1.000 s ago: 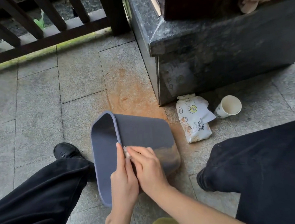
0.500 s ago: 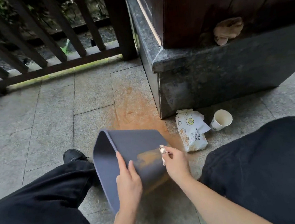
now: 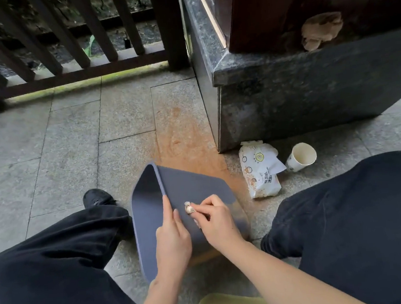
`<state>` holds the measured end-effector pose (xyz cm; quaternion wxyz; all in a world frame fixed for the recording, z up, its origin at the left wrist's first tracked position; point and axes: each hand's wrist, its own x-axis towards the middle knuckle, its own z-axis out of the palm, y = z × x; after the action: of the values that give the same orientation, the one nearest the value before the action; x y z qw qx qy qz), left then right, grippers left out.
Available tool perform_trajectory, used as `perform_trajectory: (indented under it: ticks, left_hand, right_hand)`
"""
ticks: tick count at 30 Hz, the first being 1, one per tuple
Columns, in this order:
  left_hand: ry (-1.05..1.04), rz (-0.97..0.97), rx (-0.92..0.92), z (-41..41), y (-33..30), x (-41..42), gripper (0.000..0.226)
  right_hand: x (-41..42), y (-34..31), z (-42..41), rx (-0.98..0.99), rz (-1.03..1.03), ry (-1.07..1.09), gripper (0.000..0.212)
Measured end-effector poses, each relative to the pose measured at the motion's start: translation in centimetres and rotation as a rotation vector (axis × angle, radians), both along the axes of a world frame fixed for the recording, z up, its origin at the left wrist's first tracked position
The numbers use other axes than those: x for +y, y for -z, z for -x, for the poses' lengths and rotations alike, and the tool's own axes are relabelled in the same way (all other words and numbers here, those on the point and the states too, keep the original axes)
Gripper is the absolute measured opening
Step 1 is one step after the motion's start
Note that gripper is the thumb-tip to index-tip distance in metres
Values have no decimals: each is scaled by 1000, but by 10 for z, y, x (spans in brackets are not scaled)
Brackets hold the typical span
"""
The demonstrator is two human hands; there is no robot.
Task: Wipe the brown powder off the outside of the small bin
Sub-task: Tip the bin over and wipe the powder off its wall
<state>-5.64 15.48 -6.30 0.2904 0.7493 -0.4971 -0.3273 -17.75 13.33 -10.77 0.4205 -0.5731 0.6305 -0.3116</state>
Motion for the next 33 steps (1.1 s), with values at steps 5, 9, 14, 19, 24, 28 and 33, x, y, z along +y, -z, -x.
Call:
perform_trajectory:
  ticks: [5,9,14,19,24,28,33]
  left_hand:
    - [-81,-21,-69,-10,3,-7,51]
    - [-97,-27,-73,-17,4,-15,48]
    - [-67,-57,-105,-17,2,-19,48]
    - [-11,-51,-100,-19,0,-24,50]
    - [-14,-45,-38,-21,2,-21,50]
    - [-105,-48,-9,-19,5,-19,48]
    - [-223,-62,-50,-19,9,-20,46]
  right_hand:
    - [-28,40,19,106,-178,84,21]
    - [-45,69,38,204,-275,191,20]
    - [-51,92,66,369,-437,289,21]
    - [-56,54,31,298,-335,218,22]
    - [-26,-20,-43,-55,66,-23,20]
    - [-17,-20,-41,-53,162,-156,24]
    - [-45,41,22,247,-84,38,24]
